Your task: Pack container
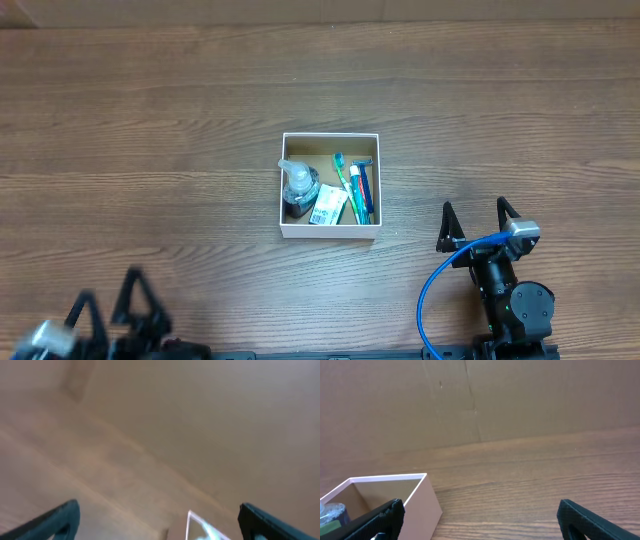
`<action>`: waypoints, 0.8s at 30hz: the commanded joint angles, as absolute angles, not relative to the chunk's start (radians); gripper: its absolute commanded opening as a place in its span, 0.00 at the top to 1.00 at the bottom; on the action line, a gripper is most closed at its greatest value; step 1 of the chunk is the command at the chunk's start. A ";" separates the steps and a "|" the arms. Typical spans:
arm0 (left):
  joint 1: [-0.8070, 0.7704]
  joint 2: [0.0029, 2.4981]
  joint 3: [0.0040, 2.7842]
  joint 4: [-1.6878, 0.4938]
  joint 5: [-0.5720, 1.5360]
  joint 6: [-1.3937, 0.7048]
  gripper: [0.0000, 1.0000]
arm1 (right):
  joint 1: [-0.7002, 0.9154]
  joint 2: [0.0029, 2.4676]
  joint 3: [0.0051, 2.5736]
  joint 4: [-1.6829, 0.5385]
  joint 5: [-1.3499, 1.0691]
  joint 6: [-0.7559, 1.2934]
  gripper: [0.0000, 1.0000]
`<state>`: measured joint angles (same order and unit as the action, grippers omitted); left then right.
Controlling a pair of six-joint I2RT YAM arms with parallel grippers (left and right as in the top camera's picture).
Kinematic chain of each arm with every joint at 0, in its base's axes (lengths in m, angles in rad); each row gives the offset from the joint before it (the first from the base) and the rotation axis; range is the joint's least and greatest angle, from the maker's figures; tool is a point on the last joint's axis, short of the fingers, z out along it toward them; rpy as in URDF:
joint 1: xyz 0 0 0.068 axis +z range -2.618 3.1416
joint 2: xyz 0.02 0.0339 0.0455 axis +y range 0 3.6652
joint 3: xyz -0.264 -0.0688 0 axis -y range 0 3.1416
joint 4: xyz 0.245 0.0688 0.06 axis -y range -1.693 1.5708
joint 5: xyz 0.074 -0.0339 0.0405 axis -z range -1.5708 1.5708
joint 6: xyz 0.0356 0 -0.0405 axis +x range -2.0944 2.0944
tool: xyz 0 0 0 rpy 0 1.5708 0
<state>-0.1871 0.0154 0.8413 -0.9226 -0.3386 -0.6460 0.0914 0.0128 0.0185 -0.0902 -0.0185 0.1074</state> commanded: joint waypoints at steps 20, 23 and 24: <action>-0.084 0.004 0.067 -0.224 0.067 -0.141 0.00 | 0.088 0.003 0.008 -0.084 -0.017 0.104 0.00; -0.083 0.004 0.067 -0.223 0.051 -0.134 0.00 | 0.088 0.003 0.008 -0.084 -0.017 0.104 0.00; -0.083 0.004 0.067 -0.223 0.048 -0.134 0.00 | 0.088 0.003 0.008 -0.084 -0.017 0.104 0.00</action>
